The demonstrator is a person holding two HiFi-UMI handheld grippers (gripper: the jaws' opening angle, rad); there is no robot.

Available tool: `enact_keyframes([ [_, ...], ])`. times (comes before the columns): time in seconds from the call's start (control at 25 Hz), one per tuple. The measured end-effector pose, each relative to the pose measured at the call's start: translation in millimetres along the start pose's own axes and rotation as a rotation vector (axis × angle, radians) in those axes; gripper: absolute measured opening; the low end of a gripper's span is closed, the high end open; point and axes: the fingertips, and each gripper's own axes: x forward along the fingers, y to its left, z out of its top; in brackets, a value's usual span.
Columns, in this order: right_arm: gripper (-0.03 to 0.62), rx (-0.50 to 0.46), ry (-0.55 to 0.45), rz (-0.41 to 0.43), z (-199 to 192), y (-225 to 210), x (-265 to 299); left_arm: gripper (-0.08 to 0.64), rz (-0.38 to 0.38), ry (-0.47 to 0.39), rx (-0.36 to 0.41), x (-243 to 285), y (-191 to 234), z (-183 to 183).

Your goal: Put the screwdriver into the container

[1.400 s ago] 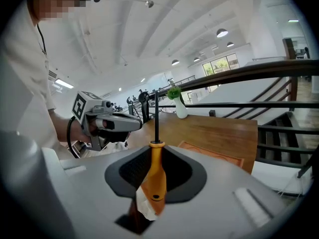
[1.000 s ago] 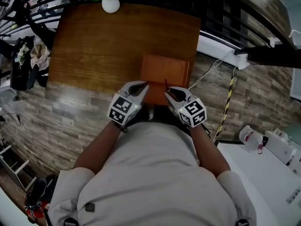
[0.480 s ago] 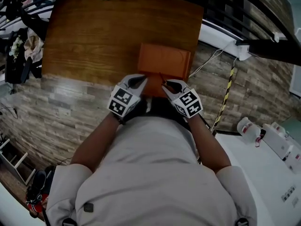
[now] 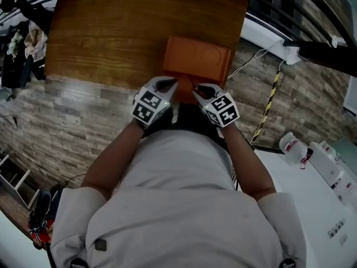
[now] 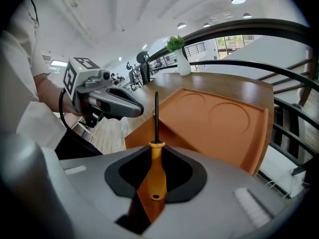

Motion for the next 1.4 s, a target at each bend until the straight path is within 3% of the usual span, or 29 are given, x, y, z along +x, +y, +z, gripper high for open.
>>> enact_keyframes([
  [0.48, 0.078, -0.04, 0.133, -0.028, -25.4, -6.9, 23.4, 0.003, 0.012, 0.09, 0.002, 17.8, 9.1, -25.7],
  [0.88, 0.078, -0.099, 0.242, -0.076, -37.9, -10.7, 35.4, 0.003, 0.017, 0.076, -0.004, 23.9, 8.2, -25.0],
  [1.4, 0.08, -0.116, 0.347, -0.091, -45.6, -14.2, 55.0, 0.003, 0.015, 0.125, -0.031, 25.2, 6.2, -39.4],
])
